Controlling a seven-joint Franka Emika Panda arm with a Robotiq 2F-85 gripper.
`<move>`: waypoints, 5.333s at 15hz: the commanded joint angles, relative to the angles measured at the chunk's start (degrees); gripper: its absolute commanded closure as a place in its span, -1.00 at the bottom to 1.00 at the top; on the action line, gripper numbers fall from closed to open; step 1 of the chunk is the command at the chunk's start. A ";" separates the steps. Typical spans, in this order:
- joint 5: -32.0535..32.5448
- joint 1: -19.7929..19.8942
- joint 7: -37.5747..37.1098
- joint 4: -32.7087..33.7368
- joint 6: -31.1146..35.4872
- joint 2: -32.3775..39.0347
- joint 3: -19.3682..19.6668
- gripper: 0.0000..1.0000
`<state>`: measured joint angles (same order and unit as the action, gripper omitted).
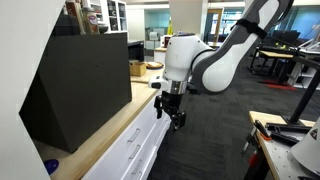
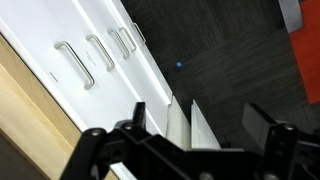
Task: Open the top drawer below the black cabinet
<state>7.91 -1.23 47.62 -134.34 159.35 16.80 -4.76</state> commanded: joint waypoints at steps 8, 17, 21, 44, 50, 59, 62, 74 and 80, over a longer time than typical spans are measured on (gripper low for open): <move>6.35 0.47 13.00 -3.83 6.97 0.45 -5.61 -1.00; 11.78 -0.81 11.12 -3.33 7.01 1.50 -4.40 -1.00; 13.39 -1.44 10.71 -3.24 7.98 2.35 -3.12 -1.00; 25.02 0.53 13.02 14.87 21.83 26.11 9.35 -1.00; 24.33 -0.36 11.80 14.77 20.15 25.93 9.67 -1.00; 23.73 -6.04 6.83 20.51 20.93 32.39 16.58 -1.00; 23.47 -6.66 5.17 23.96 20.51 35.45 17.58 -1.00; 24.23 1.82 6.08 29.01 20.82 37.40 12.10 -1.00; 25.18 9.36 11.46 30.19 23.18 39.33 4.43 -1.00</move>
<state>31.76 4.01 55.59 -105.38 180.04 54.63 3.34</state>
